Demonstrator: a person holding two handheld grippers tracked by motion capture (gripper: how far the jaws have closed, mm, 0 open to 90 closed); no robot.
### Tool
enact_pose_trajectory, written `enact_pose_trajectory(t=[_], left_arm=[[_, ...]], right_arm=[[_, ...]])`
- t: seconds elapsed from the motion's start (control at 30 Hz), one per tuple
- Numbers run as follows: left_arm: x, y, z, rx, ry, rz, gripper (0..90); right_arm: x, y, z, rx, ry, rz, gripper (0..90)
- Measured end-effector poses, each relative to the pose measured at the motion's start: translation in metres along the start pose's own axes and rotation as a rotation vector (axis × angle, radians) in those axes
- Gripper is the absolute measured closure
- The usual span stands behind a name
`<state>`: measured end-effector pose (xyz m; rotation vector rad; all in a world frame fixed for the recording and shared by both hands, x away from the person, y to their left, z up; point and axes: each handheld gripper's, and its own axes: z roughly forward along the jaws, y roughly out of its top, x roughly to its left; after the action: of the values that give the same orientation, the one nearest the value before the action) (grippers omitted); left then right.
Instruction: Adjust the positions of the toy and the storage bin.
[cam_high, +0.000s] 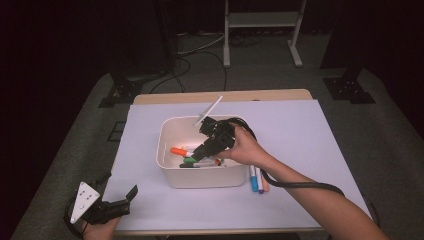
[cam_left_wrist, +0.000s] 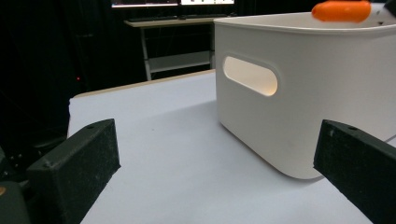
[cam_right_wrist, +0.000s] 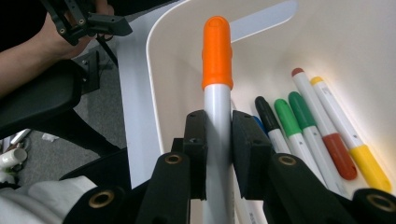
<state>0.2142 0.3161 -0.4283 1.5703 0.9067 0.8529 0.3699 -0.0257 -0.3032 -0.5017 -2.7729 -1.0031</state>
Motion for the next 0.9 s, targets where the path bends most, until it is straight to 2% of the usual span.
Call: enact_pose_trajectory(t=[0.27,0.47,0.57,0.8,0.9], left_arm=[[0.0,0.0,-0.001,-0.005,0.001,0.0,0.0],[0.001,0.001,-0.001,-0.004,0.002,0.003,0.0],[0.001,0.001,-0.002,-0.007,0.003,0.001,0.0],[0.001,0.001,-0.002,-0.008,0.002,0.0,0.0],[0.001,0.001,-0.002,-0.007,0.003,0.0,0.0]], right_arm=[[-0.006,0.002,0.024,0.048,0.016,-0.013,75.8],[-0.008,0.002,0.038,0.1,-0.003,-0.039,75.8],[-0.01,0.003,0.041,0.113,-0.006,-0.044,75.8],[-0.009,0.002,0.049,0.188,-0.037,-0.061,74.3],[-0.009,0.002,0.05,0.195,-0.048,-0.062,70.9]])
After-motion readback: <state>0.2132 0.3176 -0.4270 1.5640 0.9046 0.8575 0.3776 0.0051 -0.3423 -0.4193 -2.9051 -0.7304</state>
